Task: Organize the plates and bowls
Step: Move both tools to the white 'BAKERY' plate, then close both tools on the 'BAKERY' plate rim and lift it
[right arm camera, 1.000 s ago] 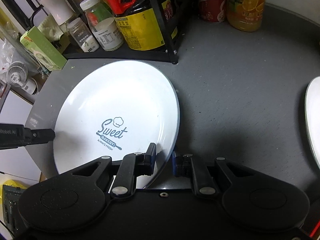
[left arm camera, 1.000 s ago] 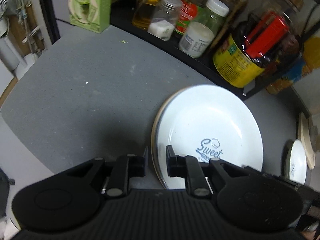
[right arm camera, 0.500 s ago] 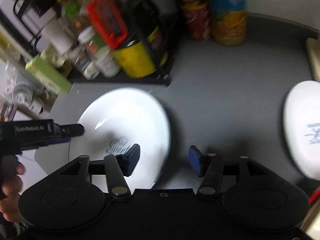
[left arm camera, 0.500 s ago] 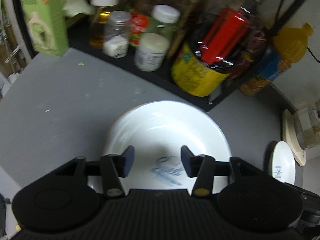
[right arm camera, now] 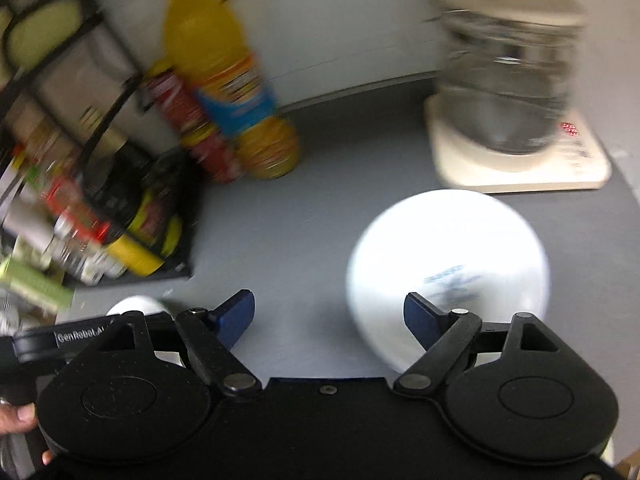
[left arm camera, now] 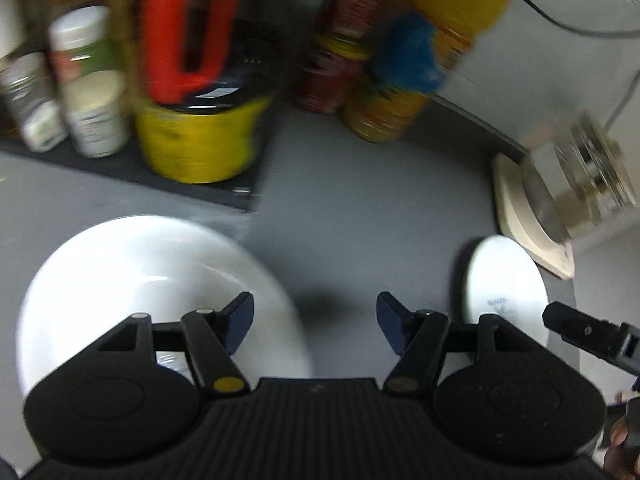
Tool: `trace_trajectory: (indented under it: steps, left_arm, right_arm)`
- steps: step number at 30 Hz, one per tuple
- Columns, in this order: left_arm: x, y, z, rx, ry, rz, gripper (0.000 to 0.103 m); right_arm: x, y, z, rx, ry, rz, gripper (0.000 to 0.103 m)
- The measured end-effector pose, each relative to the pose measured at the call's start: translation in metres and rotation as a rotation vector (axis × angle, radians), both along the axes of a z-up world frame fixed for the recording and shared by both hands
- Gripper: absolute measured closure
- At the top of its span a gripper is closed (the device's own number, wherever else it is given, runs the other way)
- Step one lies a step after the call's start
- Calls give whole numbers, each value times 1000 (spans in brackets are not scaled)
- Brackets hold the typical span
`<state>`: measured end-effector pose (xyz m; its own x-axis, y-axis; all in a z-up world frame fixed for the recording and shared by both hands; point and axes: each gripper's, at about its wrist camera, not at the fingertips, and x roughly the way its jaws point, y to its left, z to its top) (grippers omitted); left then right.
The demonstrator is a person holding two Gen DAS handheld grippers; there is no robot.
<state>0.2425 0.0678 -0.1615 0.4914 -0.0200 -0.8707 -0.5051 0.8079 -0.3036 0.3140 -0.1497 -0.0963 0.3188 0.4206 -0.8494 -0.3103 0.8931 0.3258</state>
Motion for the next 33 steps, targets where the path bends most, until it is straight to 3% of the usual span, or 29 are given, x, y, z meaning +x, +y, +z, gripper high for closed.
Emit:
trace_trajectory:
  steps: [8,21,29,33]
  left_arm:
    - [55,-40,-15,-27,24,-127,37]
    - [124,-93,-50,-47,81,-261,37]
    - [146,-107,-72,-86,136,-294,41]
    - [151,-111,-71,-66,122,-311,41]
  right_arm:
    - [20,-60,-15,-58,39,-157,22]
    - [36,-115,-55,-106,147,-287,23]
    - [52,-123,-80,-85,236,-297,35]
    - [59,-123,-89,-88,270,-295,41]
